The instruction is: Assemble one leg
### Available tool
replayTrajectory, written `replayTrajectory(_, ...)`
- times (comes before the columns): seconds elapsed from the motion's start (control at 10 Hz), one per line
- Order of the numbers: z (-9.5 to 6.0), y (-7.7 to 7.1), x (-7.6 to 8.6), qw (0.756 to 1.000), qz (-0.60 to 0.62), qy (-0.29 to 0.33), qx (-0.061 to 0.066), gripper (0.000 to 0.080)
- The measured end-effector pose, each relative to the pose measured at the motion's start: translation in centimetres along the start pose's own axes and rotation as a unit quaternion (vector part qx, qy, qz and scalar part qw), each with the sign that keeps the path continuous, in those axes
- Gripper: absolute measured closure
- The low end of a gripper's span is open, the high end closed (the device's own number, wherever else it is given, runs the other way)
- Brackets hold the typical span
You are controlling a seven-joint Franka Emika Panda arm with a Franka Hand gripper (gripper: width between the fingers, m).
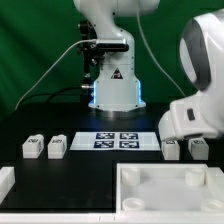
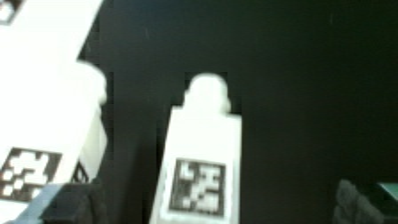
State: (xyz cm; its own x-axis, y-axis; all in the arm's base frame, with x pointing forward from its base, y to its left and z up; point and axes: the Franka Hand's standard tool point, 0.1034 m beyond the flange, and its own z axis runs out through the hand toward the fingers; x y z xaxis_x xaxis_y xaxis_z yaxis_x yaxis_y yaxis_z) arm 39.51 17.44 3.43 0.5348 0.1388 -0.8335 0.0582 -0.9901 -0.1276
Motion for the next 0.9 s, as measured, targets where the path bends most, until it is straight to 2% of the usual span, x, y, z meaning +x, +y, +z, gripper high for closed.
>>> replayTrajectory(0.1, -0.2, -0.1, 0.8, 1.0, -0.001, 0.009, 0.003, 0.015)
replayTrajectory(0.2, 0.0, -0.2, 0.6, 1.0, 0.0, 0.008, 0.002, 0.015)
replayTrajectory(0.7, 2.6, -0.2, 1.1, 1.0, -0.004, 0.008, -0.001, 0.015)
replayTrajectory(0.8, 2.5, -0.2, 1.1, 1.0, -0.004, 0.008, -0.001, 0.0181)
replayTrajectory(0.9, 2.5, -0.2, 1.1, 1.0, -0.004, 0.008, -0.001, 0.0364)
